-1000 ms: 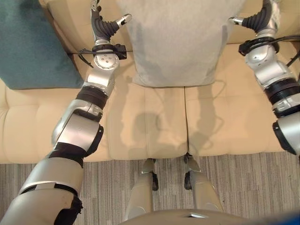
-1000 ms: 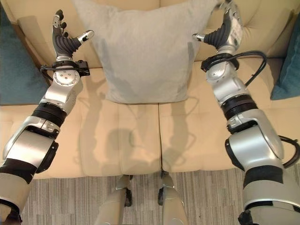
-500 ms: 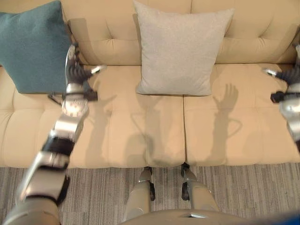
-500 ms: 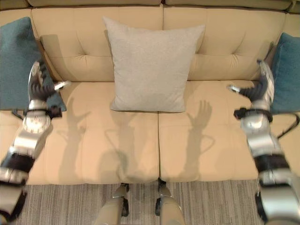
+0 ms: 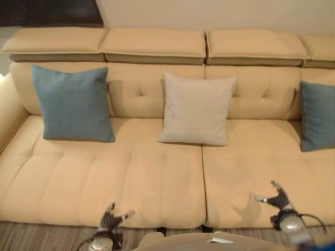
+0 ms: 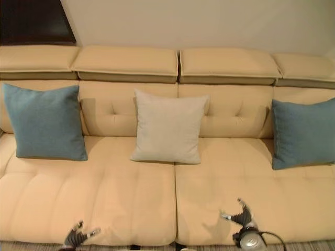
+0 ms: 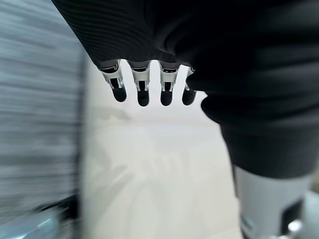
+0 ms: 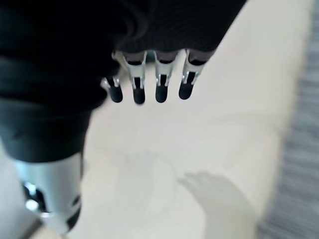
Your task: Pick up all the scattered cushions and arrange them neatly on the sofa.
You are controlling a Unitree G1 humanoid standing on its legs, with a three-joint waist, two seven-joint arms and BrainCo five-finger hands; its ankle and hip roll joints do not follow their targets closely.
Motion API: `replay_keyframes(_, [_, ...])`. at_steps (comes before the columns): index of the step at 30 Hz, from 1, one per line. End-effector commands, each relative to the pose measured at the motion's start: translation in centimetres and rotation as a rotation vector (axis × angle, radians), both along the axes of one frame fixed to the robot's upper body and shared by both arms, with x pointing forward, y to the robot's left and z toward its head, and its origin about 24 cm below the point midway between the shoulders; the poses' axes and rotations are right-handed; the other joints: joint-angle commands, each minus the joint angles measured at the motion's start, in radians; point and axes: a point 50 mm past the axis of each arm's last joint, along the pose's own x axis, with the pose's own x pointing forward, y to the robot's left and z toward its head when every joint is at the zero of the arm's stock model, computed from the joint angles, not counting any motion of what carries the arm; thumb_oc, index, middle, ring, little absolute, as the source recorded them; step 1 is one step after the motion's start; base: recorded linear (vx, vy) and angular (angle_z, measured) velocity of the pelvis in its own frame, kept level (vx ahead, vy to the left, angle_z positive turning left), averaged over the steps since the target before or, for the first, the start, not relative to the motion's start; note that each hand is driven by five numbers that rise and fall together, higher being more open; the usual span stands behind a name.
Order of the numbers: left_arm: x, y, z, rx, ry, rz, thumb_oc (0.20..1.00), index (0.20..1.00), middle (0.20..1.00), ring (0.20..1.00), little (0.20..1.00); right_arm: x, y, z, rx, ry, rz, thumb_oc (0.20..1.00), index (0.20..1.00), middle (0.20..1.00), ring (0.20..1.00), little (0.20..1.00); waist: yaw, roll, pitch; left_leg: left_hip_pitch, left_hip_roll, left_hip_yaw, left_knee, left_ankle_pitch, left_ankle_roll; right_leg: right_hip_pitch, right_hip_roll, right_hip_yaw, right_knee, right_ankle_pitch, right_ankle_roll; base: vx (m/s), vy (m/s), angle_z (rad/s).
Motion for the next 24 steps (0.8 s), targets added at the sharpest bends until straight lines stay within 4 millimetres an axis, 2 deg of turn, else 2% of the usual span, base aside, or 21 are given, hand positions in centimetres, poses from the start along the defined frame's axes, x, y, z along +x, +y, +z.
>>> replay_keyframes(1, [1.5, 1.2, -0.3, 0.079, 0.066, -0.076, 1.0, 1.0, 1.0, 1.0, 1.0, 0.7, 0.2, -0.7, 0.008, 0.042, 0.002, 1.0, 1.0, 1.0, 1.0, 1.0, 0.007, -0.018, 0.031, 0.086, 0.009, 0.059, 0.012, -0.06, -0.025, 0.054, 0.014, -0.002, 0.051, -0.075, 0.039, -0.09, -0.112, -0.04])
replay_keyframes(5, [1.4, 0.9, -0.6, 0.09, 0.098, -0.097, 1.0, 1.0, 1.0, 1.0, 1.0, -0.3, 0.7, -1.8, 0.026, 0.107, -0.025, 1.0, 1.0, 1.0, 1.0, 1.0, 0.007, -0.018, 0.044, 0.089, 0.015, 0.055, 0.019, -0.049, -0.032, 0.076, 0.021, -0.011, 0.044, -0.088, 0.029, -0.08, -0.066, 0.04])
replay_keyframes(6, [1.7, 0.6, -0.6, 0.089, 0.097, -0.112, 1.0, 1.0, 1.0, 1.0, 1.0, -0.9, 1.0, -2.3, 0.032, 0.148, -0.026, 1.0, 1.0, 1.0, 1.0, 1.0, 0.01, -0.022, 0.051, 0.083, 0.02, 0.05, 0.054, -0.055, -0.032, 0.087, 0.022, -0.017, 0.038, -0.09, 0.024, -0.12, -0.043, 0.13])
replay_keyframes(8, [2.3, 0.3, -0.6, 0.086, 0.087, -0.134, 1.0, 1.0, 1.0, 1.0, 1.0, -1.1, 1.0, -2.5, 0.027, 0.169, -0.021, 1.0, 1.0, 1.0, 1.0, 1.0, 0.012, -0.029, 0.068, 0.053, 0.018, 0.034, 0.145, -0.093, -0.029, 0.084, 0.013, -0.013, 0.041, -0.085, 0.019, -0.21, -0.02, 0.27])
replay_keyframes(9, [2.9, 0.0, -0.5, 0.076, 0.074, -0.148, 1.0, 1.0, 1.0, 1.0, 1.0, -1.2, 0.8, -2.6, 0.024, 0.183, -0.028, 1.0, 1.0, 1.0, 1.0, 1.0, 0.015, -0.045, 0.083, 0.042, -0.009, 0.016, 0.238, -0.161, -0.024, 0.068, -0.007, -0.01, 0.054, -0.073, 0.017, -0.25, 0.03, 0.23])
replay_keyframes(10, [3.1, -0.2, -0.5, 0.07, 0.07, -0.151, 1.0, 1.0, 1.0, 1.0, 1.0, -1.3, 0.7, -2.6, 0.021, 0.19, -0.03, 1.0, 1.0, 1.0, 1.0, 1.0, 0.013, -0.048, 0.085, 0.039, -0.021, 0.004, 0.274, -0.187, -0.02, 0.061, -0.013, -0.01, 0.057, -0.068, 0.017, -0.25, 0.057, 0.05])
replay_keyframes(12, [3.6, -0.5, -0.5, 0.06, 0.053, -0.155, 1.0, 1.0, 1.0, 1.0, 1.0, -1.5, 0.7, -2.7, 0.017, 0.209, -0.026, 1.0, 1.0, 1.0, 1.0, 1.0, 0.006, -0.046, 0.084, 0.05, -0.038, -0.025, 0.315, -0.211, -0.015, 0.035, -0.015, -0.002, 0.063, -0.051, 0.015, -0.15, 0.095, -0.07])
replay_keyframes(14, [4.1, -1.1, -0.5, 0.05, 0.038, -0.172, 1.0, 1.0, 1.0, 1.0, 1.0, -1.7, 0.6, -2.9, 0.01, 0.238, -0.025, 1.0, 1.0, 1.0, 1.0, 1.0, -0.011, -0.028, 0.066, 0.092, -0.046, -0.063, 0.267, -0.228, -0.012, -0.01, -0.008, 0.009, 0.073, -0.033, 0.018, -0.15, 0.177, 0.05])
replay_keyframes(18, [4.4, -1.5, -0.6, 0.059, 0.062, -0.225, 1.0, 1.0, 1.0, 1.0, 1.0, -0.8, 1.1, -2.9, 0.028, 0.224, -0.044, 1.0, 1.0, 1.0, 1.0, 1.0, -0.026, -0.024, 0.064, 0.119, -0.07, -0.058, 0.15, -0.231, 0.012, -0.087, -0.034, 0.022, 0.089, 0.026, 0.046, -0.17, 0.23, 0.16])
replay_keyframes(22, [4.9, -1.7, -0.6, 0.066, 0.061, -0.239, 1.0, 1.0, 1.0, 1.0, 1.0, -0.2, 1.7, -2.9, 0.02, 0.231, -0.02, 1.0, 1.0, 1.0, 1.0, 1.0, -0.016, -0.033, 0.078, 0.1, -0.098, -0.06, 0.14, -0.226, 0.032, -0.128, -0.051, 0.033, 0.087, 0.057, 0.069, -0.19, 0.155, -0.34])
replay_keyframes(23, [5.2, -1.5, -0.5, 0.076, 0.058, -0.229, 1.0, 1.0, 1.0, 1.0, 1.0, 0.5, 2.2, -2.8, 0.016, 0.226, 0.008, 1.0, 1.0, 1.0, 1.0, 1.0, 0.004, -0.036, 0.101, 0.087, -0.106, -0.041, 0.134, -0.214, 0.048, -0.161, -0.076, 0.006, 0.133, 0.054, 0.083, -0.26, 0.143, -0.24])
replay_keyframes(24, [5.3, -1.3, -0.4, 0.082, 0.057, -0.223, 1.0, 1.0, 1.0, 1.0, 1.0, 0.7, 2.3, -2.8, 0.018, 0.223, 0.014, 1.0, 1.0, 1.0, 1.0, 1.0, 0.008, -0.034, 0.108, 0.079, -0.102, -0.035, 0.135, -0.206, 0.053, -0.163, -0.08, -0.005, 0.165, 0.041, 0.081, -0.31, 0.163, -0.77])
